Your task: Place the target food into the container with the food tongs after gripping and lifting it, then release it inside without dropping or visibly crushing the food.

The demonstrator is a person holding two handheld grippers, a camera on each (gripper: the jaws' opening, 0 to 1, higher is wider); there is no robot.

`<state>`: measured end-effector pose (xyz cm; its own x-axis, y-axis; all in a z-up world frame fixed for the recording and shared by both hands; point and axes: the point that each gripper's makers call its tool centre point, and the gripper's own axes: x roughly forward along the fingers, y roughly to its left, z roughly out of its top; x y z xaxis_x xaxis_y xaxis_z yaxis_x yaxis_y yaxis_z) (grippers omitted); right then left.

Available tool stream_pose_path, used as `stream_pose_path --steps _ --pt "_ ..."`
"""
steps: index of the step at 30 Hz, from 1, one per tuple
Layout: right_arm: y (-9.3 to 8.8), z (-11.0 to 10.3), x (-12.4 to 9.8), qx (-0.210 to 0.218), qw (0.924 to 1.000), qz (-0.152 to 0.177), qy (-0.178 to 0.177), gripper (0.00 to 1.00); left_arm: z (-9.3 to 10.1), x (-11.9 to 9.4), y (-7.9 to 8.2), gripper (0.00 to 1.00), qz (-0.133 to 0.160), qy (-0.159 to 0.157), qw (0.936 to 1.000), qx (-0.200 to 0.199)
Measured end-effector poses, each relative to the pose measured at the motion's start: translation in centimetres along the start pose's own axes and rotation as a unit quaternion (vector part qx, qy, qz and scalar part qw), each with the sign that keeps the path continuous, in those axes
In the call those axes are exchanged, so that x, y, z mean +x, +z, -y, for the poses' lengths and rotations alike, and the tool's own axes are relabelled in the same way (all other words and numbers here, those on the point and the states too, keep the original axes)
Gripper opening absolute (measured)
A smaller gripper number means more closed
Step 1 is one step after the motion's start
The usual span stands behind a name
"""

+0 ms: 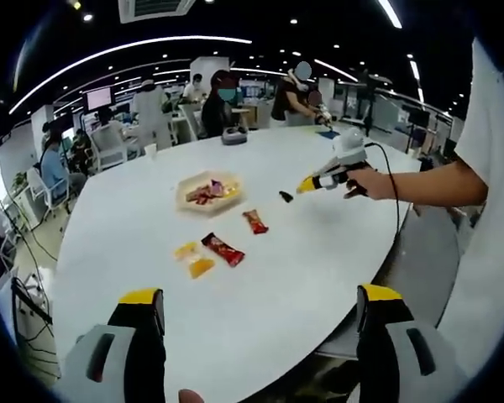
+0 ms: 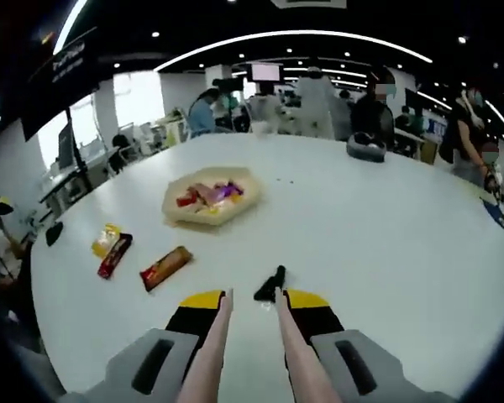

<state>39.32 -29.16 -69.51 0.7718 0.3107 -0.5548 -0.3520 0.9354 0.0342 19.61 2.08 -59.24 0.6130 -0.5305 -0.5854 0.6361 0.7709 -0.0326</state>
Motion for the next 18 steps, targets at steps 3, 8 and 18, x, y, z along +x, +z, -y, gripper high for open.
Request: stream_pose_path --steps 3,8,18 --pt "0.0 1.2 1.1 -0.040 0.9988 -0.021 -0.017 0.26 -0.6 0.2 0.2 0.95 0.002 0.000 1.0000 -0.003" --pt "-0.5 1.3 3.1 -0.015 0.9986 -0.051 -0.001 0.26 -1.2 0.6 0.0 0.95 -0.005 -0.001 1.0000 -0.003" --pt "-1.6 1.1 5.1 -0.016 0.9926 -0.120 -0.002 0.26 -2.9 1.9 -0.6 0.95 -0.009 -0.009 0.9997 -0.020"
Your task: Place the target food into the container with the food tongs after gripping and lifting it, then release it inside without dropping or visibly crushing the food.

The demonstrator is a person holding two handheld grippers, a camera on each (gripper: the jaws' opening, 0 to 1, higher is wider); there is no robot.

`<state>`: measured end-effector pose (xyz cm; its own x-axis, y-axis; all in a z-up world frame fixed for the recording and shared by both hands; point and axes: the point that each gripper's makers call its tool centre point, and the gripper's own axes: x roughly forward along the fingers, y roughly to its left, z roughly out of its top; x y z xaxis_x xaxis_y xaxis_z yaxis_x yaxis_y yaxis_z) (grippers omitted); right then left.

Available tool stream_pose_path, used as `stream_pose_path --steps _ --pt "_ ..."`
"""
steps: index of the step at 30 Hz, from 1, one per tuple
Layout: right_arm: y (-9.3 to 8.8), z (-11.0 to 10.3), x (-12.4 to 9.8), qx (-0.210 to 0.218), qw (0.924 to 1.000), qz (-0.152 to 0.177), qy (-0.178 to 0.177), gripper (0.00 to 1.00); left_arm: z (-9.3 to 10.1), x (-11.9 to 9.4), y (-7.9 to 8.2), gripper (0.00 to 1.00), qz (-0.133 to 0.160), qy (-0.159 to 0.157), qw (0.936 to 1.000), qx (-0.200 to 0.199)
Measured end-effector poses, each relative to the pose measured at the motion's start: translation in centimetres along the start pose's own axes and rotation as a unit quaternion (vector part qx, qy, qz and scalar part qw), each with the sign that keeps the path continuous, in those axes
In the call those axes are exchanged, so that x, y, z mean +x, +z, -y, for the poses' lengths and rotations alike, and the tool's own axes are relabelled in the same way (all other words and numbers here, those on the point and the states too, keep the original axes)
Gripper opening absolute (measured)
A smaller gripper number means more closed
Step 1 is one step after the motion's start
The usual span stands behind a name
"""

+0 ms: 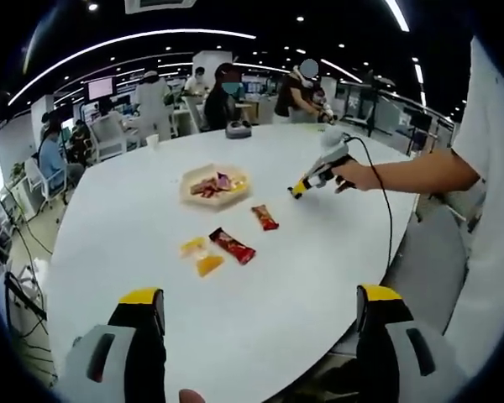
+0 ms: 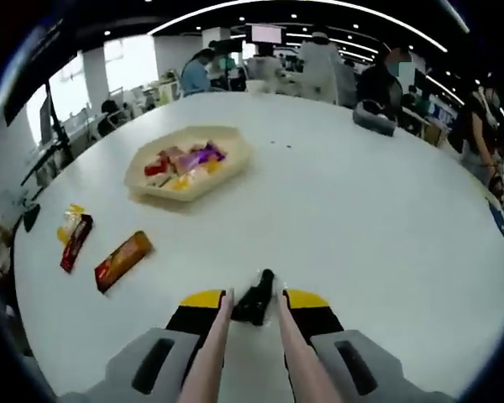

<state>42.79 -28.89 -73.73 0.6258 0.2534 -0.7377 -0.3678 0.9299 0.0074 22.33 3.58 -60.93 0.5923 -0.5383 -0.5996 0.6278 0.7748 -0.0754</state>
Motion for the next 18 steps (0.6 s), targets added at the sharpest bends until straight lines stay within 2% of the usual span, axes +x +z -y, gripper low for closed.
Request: stream_pose_path --steps 1,2,3,5,8,9,11,14,17,18 --pt "-0.1 -0.3 -0.1 -0.005 1.0000 -0.005 0.006 0.26 -0.1 0.1 -0.1 0.95 0.001 -0.001 1.0000 -0.002" --pt "0.3 -0.3 -0.1 -0.014 0.9999 0.003 0.006 0.26 -0.1 0.1 -0.1 0.95 0.001 -0.001 1.0000 -0.003" --pt "0.1 -0.5 -0.2 -0.036 0.9992 -0.012 0.012 0.26 -0.2 0.1 -0.3 0.94 0.000 -0.001 1.0000 -0.005" --pt "0.3 -0.6 0.1 -0.032 0.9991 -0.013 0.023 0.25 -0.2 0.0 -0.4 0.94 0.002 -0.001 1.0000 -0.007" --pt "-0.2 -2.9 -0.3 -0.059 0.9945 -0.035 0.080 0.24 -0.2 -0.1 -0.5 0.94 0.003 0.000 1.0000 -0.009" --pt "-0.4 -3.7 -0.5 -0.075 0.9920 -0.037 0.095 0.24 -0.2 -0.2 -0.5 0.94 0.003 0.001 1.0000 -0.009" --pt "-1.9 -7.8 -2.2 -0.159 0.9746 -0.046 0.150 0.25 -0.2 -0.4 -0.5 0.94 0.006 0.003 0.9999 -0.012" --pt "-3.9 -10.5 -4.1 -0.207 0.9613 -0.057 0.172 0.25 0.1 -0.6 -0.4 0.93 0.010 0.002 0.9999 -0.011" --pt "-4.2 -10.0 -3.9 -0.214 0.9601 -0.056 0.172 0.26 0.2 -0.7 -0.3 0.93 0.013 0.003 0.9999 -0.010" --pt "-5.2 -10.8 -4.7 -0.218 0.9598 -0.055 0.168 0.26 0.4 -0.8 -0.2 0.93 0.017 0.002 0.9998 -0.010"
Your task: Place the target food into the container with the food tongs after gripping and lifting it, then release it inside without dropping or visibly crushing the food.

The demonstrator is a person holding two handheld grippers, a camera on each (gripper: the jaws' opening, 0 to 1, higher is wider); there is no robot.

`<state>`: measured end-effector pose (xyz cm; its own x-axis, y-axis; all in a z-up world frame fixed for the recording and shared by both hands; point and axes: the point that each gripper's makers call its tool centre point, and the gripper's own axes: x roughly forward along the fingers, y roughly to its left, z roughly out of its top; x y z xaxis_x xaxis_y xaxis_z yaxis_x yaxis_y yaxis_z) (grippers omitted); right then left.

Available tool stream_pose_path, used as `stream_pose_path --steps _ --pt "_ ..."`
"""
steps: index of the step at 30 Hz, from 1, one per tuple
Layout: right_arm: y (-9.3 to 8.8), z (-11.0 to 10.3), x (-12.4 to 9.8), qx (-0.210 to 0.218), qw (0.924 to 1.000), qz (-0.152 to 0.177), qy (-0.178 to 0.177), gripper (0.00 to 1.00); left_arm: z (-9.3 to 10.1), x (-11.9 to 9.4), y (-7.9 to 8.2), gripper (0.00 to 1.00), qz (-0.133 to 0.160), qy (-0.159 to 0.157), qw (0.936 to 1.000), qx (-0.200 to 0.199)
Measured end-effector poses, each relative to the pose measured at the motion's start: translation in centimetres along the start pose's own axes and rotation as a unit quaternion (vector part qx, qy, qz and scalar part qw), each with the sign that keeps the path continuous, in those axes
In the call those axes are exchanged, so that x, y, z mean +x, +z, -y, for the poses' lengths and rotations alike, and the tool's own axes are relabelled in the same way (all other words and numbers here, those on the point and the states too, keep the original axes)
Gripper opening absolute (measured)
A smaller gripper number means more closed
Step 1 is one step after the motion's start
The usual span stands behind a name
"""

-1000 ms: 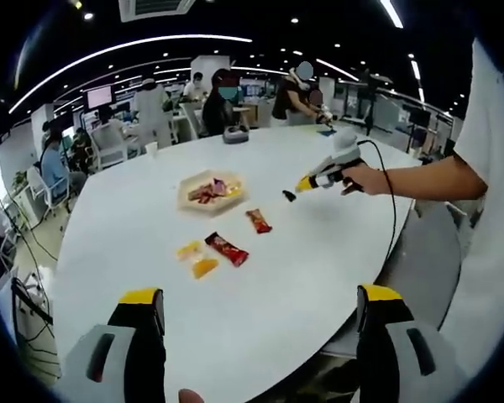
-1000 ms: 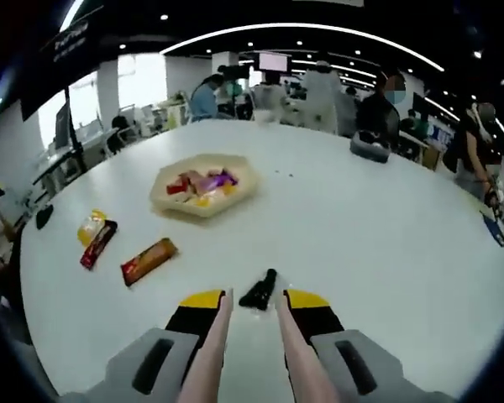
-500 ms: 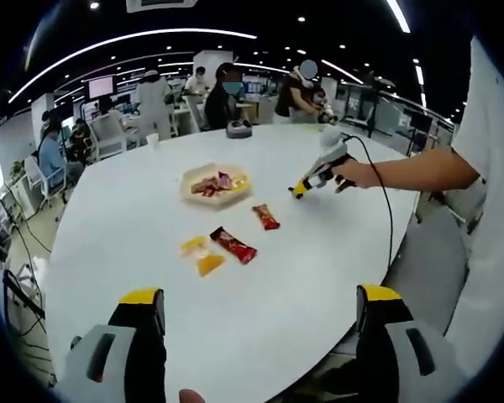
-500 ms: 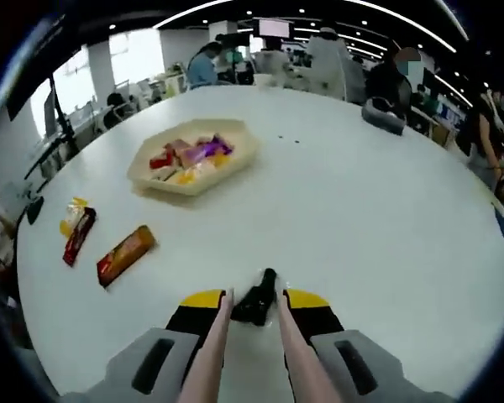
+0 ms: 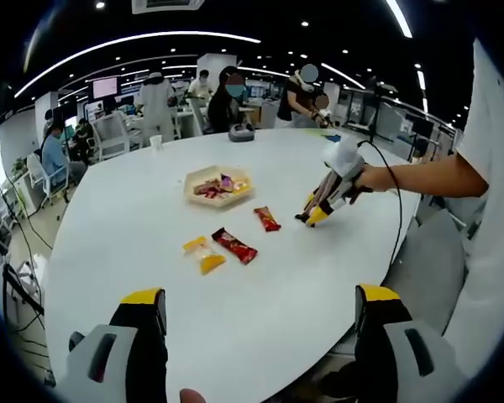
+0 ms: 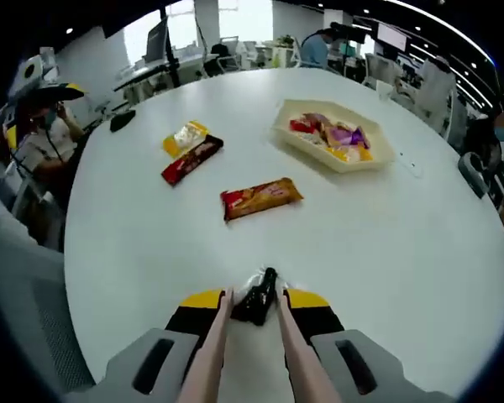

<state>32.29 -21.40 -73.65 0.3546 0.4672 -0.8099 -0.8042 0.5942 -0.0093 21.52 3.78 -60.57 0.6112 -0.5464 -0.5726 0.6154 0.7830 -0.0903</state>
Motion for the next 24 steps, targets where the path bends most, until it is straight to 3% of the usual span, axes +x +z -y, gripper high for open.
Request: stream_pose_path --steps 5,12,24 --pt "-0.37 0.25 0.40 0.011 0.9997 0.016 -0.011 0.26 0.38 0.01 -0.06 0.93 0.001 -0.003 1.0000 0.002" --pt "-0.04 0.39 1.00 0.006 0.9994 0.034 0.001 0.26 0.65 0.00 -0.01 0.90 0.001 -0.007 1.0000 0.005" --pt "-0.18 0.09 0.98 0.005 0.9991 0.041 -0.006 0.23 0.23 -0.09 0.08 0.90 0.001 -0.001 1.0000 0.006"
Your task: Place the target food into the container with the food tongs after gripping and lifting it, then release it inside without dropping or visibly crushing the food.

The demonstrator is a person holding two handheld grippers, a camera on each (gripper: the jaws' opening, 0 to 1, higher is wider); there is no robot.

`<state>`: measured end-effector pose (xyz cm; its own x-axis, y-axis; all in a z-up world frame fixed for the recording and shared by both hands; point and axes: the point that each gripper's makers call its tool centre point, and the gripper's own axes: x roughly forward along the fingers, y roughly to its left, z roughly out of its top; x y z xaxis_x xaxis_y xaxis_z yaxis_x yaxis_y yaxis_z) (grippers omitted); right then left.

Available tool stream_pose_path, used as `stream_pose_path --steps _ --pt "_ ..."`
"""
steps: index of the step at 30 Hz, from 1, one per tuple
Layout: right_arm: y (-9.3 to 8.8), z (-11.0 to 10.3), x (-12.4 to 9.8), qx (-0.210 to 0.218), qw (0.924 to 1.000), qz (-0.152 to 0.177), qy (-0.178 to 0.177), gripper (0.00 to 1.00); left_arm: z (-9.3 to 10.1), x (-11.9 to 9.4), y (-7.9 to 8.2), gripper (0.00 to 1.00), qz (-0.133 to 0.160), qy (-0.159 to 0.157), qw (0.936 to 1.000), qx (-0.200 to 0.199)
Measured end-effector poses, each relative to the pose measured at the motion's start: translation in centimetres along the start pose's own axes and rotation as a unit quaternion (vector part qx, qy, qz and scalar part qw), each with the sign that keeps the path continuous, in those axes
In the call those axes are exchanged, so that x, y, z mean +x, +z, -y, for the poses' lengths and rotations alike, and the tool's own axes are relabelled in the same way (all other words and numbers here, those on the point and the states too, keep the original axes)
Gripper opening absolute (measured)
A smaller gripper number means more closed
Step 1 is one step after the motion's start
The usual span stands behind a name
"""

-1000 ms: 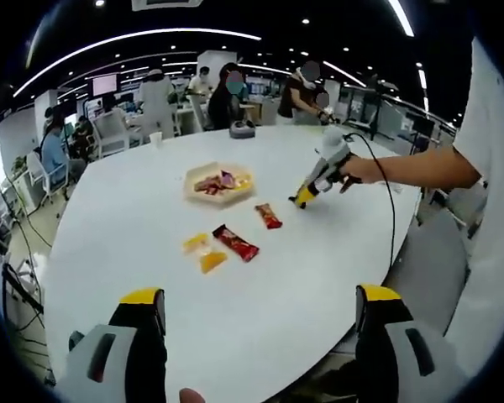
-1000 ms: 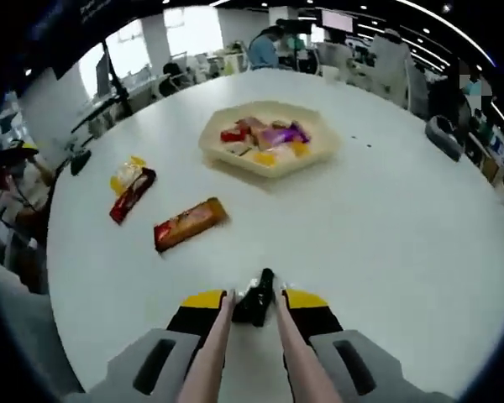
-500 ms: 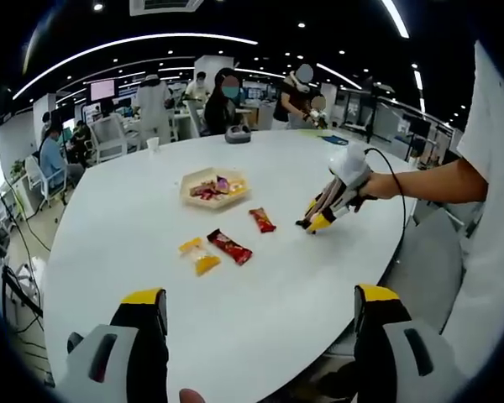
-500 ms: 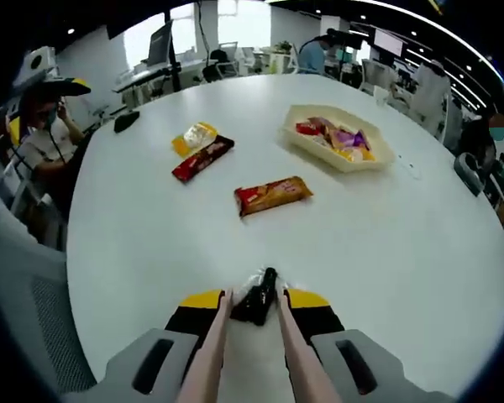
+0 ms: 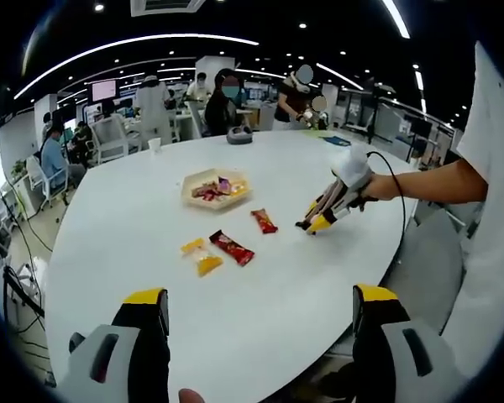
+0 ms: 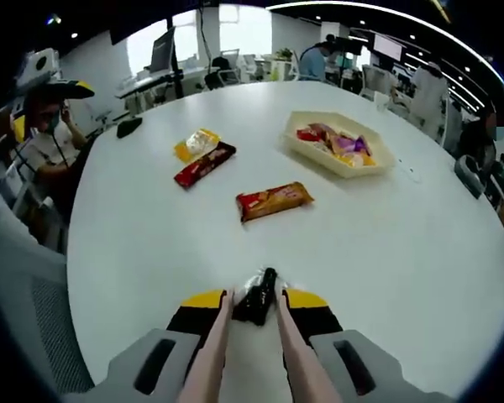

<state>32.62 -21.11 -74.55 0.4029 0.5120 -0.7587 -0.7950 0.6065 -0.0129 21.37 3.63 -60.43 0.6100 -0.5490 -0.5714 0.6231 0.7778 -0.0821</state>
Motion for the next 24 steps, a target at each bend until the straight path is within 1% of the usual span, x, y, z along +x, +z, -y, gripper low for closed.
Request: stream_pose_path --steps 1,2,3,4,6,8,9,10,12,13,14,16,17,18,19,20,21,22,23,24 --pt "0.1 -0.1 0.0 -0.007 1.0000 0.002 -0.002 0.22 0.1 0.0 -0.1 0.90 -0.002 -0.002 1.0000 0.000" --pt "0.2 0.4 0.0 0.015 0.9997 0.006 -0.017 0.21 0.1 0.0 -0.1 0.90 -0.002 -0.002 1.0000 0.000" --pt "0.3 0.1 0.1 0.027 0.9995 0.011 -0.012 0.20 0.1 0.0 -0.1 0.90 -0.002 -0.002 1.0000 0.001" --pt "0.3 0.4 0.1 0.026 0.9995 0.010 -0.016 0.19 0.1 0.0 -0.2 0.90 -0.004 -0.002 1.0000 0.001" --pt "0.2 0.3 0.1 0.057 0.9982 0.011 -0.015 0.18 0.1 0.0 -0.1 0.90 -0.003 -0.002 1.0000 0.002" --pt "0.3 0.6 0.1 0.048 0.9986 0.016 -0.014 0.18 0.1 0.0 0.1 0.90 -0.001 -0.002 1.0000 0.002" --pt "0.4 0.7 0.1 0.052 0.9983 0.019 -0.020 0.18 0.1 0.0 0.1 0.90 -0.001 -0.002 1.0000 0.002" --pt "0.4 0.6 0.1 0.051 0.9984 0.018 -0.018 0.18 0.1 0.0 0.1 0.90 -0.001 -0.002 1.0000 0.002" --pt "0.5 0.9 0.2 0.044 0.9985 0.018 -0.029 0.18 0.1 -0.1 0.3 0.90 0.000 -0.001 1.0000 0.004" --pt "0.5 0.6 0.2 0.058 0.9980 0.020 -0.018 0.18 0.1 -0.2 0.4 0.90 0.000 -0.001 1.0000 0.005" --pt "0.6 1.2 0.2 0.078 0.9959 0.030 -0.033 0.18 0.2 -0.3 0.5 0.90 0.002 0.000 1.0000 0.006" --pt "0.6 0.9 0.3 0.095 0.9947 0.038 -0.013 0.19 0.2 -0.4 0.6 0.90 0.001 0.000 1.0000 0.008" --pt "0.7 1.5 -0.1 0.122 0.9909 0.046 -0.033 0.18 0.2 -0.7 0.7 0.90 0.003 0.004 0.9999 0.011" --pt "0.6 0.6 -0.2 0.126 0.9911 0.041 -0.007 0.19 0.2 -0.9 0.7 0.90 0.003 0.004 0.9999 0.011" --pt "0.8 1.3 -0.5 0.138 0.9886 0.056 -0.022 0.19 0.2 -1.0 0.7 0.90 0.003 0.006 0.9999 0.010" --pt "0.8 1.2 -1.1 0.130 0.9896 0.058 -0.015 0.19 0.2 -1.1 0.8 0.90 0.004 0.007 0.9999 0.011" --pt "0.7 1.4 -1.5 0.133 0.9892 0.056 -0.026 0.19 0.2 -1.3 0.7 0.90 0.004 0.010 0.9999 0.012" --pt "1.1 1.9 -1.9 0.121 0.9893 0.070 -0.042 0.19 0.3 -1.4 0.7 0.90 0.004 0.011 0.9998 0.013" --pt "1.1 1.2 -2.3 0.138 0.9880 0.067 -0.017 0.19 0.4 -1.4 0.7 0.90 0.004 0.011 0.9998 0.014" --pt "1.4 1.7 -2.9 0.134 0.9872 0.079 -0.034 0.19 0.6 -1.4 0.8 0.90 0.005 0.010 0.9998 0.015"
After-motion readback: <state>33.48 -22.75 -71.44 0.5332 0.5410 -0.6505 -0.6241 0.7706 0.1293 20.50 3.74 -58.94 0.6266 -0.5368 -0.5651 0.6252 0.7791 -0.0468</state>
